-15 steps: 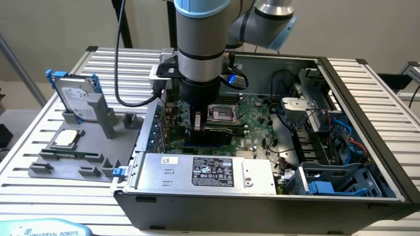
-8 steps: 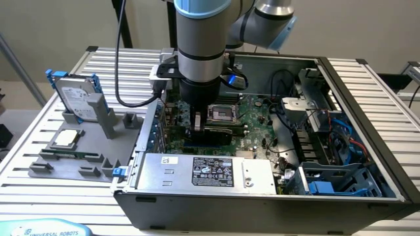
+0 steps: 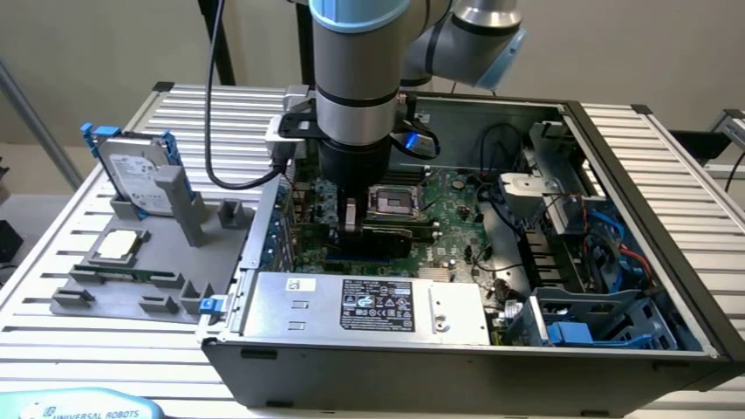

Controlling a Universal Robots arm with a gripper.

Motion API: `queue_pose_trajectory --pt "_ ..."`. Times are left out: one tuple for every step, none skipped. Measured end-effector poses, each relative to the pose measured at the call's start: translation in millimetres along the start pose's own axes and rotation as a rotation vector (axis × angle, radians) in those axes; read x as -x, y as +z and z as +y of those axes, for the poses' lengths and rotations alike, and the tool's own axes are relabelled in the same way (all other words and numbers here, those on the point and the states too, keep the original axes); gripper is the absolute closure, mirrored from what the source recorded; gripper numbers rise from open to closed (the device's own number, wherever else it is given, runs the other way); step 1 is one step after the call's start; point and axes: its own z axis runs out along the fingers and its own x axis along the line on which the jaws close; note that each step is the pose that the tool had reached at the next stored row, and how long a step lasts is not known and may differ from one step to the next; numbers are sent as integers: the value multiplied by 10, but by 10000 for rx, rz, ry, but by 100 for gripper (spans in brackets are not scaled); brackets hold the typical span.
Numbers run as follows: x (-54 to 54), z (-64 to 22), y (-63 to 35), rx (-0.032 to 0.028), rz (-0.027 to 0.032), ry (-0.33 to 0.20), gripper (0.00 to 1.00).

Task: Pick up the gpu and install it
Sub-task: 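Press down on the gpu until it lock into place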

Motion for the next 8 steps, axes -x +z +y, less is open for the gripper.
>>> queue_pose_trajectory --pt "-1 0 3 0 1 0 73" --pt "-1 0 7 0 1 -1 73" --pt "0 0 10 -1 -1 0 73" --pt "0 0 13 -1 -1 0 73" --pt "0 0 15 0 0 -1 73" --pt "0 0 16 0 0 -1 73" --pt "-1 0 18 0 0 0 73" --pt "-1 0 21 -2 -2 -1 73"
